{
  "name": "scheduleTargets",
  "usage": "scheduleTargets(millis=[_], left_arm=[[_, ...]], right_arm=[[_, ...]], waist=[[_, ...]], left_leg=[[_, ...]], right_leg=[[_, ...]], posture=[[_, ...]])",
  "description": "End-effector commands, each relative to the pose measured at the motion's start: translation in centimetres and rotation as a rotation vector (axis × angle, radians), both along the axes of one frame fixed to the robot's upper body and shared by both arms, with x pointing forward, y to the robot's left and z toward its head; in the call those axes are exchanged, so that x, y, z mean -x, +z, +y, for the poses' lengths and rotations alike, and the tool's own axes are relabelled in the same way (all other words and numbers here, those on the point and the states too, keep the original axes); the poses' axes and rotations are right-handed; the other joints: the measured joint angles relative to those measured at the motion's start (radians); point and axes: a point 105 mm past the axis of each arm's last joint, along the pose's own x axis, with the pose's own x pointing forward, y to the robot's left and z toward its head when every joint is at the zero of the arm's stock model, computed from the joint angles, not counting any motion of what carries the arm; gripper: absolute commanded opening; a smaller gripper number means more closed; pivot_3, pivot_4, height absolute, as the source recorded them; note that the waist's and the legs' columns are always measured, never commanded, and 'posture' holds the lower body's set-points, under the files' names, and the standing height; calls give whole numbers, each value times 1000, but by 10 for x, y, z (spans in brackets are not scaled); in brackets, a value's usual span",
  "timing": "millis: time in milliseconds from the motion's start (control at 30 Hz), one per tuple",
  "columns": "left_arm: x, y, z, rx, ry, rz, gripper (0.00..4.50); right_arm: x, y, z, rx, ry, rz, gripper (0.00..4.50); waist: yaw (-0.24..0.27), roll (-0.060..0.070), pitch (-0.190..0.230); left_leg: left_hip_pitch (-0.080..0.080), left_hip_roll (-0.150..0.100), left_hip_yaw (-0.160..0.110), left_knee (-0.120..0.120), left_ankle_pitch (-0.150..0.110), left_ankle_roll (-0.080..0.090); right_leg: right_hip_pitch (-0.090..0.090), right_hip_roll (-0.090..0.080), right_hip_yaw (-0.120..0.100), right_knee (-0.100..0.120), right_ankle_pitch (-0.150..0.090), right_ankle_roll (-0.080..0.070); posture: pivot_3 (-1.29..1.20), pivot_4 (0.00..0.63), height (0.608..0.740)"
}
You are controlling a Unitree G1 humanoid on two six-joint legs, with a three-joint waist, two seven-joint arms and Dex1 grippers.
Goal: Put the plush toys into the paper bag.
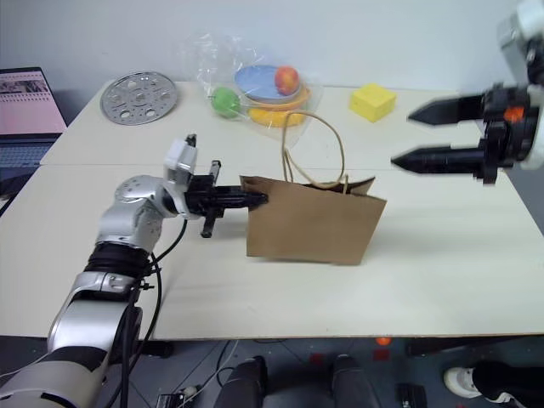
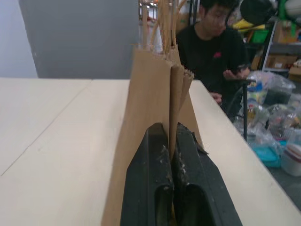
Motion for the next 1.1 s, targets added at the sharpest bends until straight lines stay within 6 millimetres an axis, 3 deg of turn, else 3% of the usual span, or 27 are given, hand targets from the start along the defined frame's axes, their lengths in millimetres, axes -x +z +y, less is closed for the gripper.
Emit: scheduleTargets(millis=[33,100,200,400,600,833,967,1100], left_arm=[[0,-2,-5,-6,-21,-67,19],[-2,-4,-5,-8,-13,-81,19],[-3,-2,-3,-27,-8,-98,632],[-4,11,13,-72,21,-104,2409],[9,57,59,-115,124,-109,4327],[17,101,94,-155,378,-13,4462],[25,104,96,-190,411,-38,4462],[23,91,98,-237,450,-82,4462]], right_arm=[[8,5,3,5,5,-63,4500],[6,2,2,10,-5,-66,4500],[7,0,2,9,-5,-66,4500],[1,-4,-2,13,-12,-75,4500],[-12,-15,-15,24,-61,-81,4500],[-19,-46,-48,72,-186,-62,4500],[-22,-41,-50,30,-207,-80,4500],[-24,-42,-48,28,-196,-78,4500]], waist=[[-4,0,0],[-4,0,0],[-3,0,0],[-4,0,0],[-7,0,0],[0,0,0],[-1,1,1],[-3,1,1]], left_leg=[[0,0,0,0,0,0],[1,1,0,0,0,0],[0,0,0,0,0,0],[0,0,0,0,0,0],[0,1,-1,0,0,0],[0,1,-1,0,0,0],[0,1,-1,1,0,0],[2,1,0,1,0,0]], right_leg=[[0,0,0,0,0,0],[0,0,0,1,0,0],[0,0,0,1,0,0],[0,0,0,1,0,0],[-1,1,-1,1,0,0],[0,1,-1,2,-2,4],[0,1,-1,2,-2,4],[1,1,-1,2,-2,4]], posture=[[0,150,740],[0,150,740],[0,150,740],[0,150,740],[0,150,740],[0,150,740],[0,150,740],[0,150,740]])
